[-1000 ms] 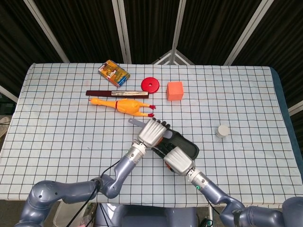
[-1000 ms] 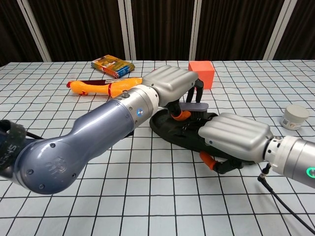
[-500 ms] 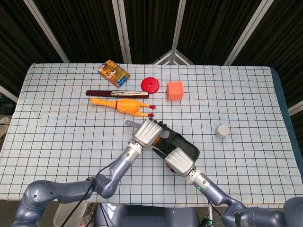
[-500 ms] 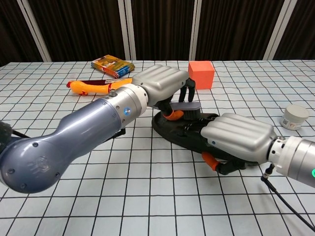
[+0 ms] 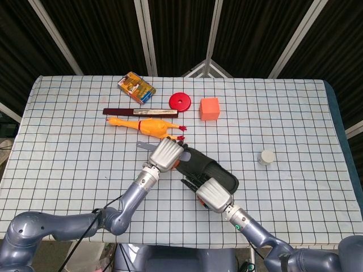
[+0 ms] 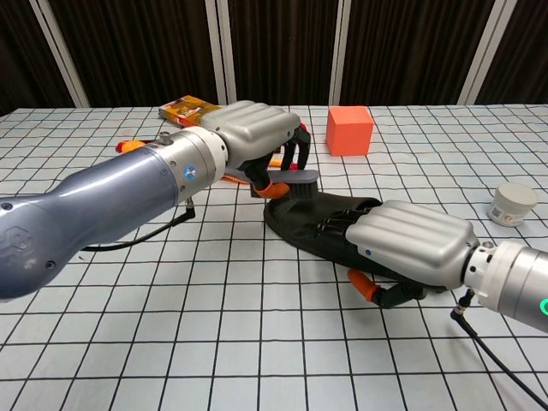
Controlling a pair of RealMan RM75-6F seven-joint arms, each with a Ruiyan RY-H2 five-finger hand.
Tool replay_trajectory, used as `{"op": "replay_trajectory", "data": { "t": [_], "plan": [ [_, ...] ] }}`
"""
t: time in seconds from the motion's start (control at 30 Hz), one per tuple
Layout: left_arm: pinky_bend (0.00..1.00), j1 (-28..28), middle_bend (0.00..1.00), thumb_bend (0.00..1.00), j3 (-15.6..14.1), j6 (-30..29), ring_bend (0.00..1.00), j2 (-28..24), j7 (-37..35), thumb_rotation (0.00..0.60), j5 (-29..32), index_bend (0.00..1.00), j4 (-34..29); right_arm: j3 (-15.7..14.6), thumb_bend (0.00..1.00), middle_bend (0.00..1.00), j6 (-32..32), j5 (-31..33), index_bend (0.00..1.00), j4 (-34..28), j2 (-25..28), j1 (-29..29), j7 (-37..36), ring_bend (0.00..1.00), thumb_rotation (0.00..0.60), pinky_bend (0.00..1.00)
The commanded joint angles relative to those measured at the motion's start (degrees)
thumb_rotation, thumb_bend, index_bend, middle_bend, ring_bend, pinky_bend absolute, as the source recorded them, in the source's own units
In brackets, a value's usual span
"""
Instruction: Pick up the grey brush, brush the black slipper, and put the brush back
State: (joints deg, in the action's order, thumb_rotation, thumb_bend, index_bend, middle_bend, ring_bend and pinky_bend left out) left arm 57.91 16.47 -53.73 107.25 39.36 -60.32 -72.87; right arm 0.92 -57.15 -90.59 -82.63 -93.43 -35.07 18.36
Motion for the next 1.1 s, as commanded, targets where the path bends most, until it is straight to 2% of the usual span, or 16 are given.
{"op": "replay_trajectory", "data": {
  "t": [0.03, 0.4, 0.7, 1.1],
  "plan": [
    [0.49, 1.3, 0.62, 0.61, -0.8, 1.4, 0.52, 2.2, -1.6, 0.6, -1.4, 0.55, 3.1, 0.0, 0.73, 0.15, 0.0, 0.2, 0.0, 0.0, 0.1, 0.0, 0.0, 0.12, 0.6, 0.25],
    [0.49, 4.5, 0.62, 0.61, -0.3, 2.3, 0.52, 7.6, -6.1, 0.6, -4.5, 0.55, 8.5, -0.4, 0.73, 0.15, -0.7, 0.4, 0.0, -0.8, 0.9, 0.3, 0.4, 0.12, 0.6, 0.25],
    [0.49, 4.4, 0.63, 0.61, -0.3, -2.2, 0.52, 8.2, -13.9, 0.6, -11.3, 0.55, 8.6, -0.5, 0.73, 0.15, -0.6, 1.1, 0.0, -1.7, 1.5, 0.3, 1.0, 0.12, 0.6, 0.25],
    [0.49, 4.1, 0.63, 0.61, -1.0, -1.4, 0.52, 8.2, -14.7, 0.6, -11.9, 0.55, 10.6, -0.7, 0.73, 0.15, -0.5, 1.4, 0.0, -1.8, 1.3, 0.3, 1.7, 0.12, 0.6, 0.25]
  ]
}}
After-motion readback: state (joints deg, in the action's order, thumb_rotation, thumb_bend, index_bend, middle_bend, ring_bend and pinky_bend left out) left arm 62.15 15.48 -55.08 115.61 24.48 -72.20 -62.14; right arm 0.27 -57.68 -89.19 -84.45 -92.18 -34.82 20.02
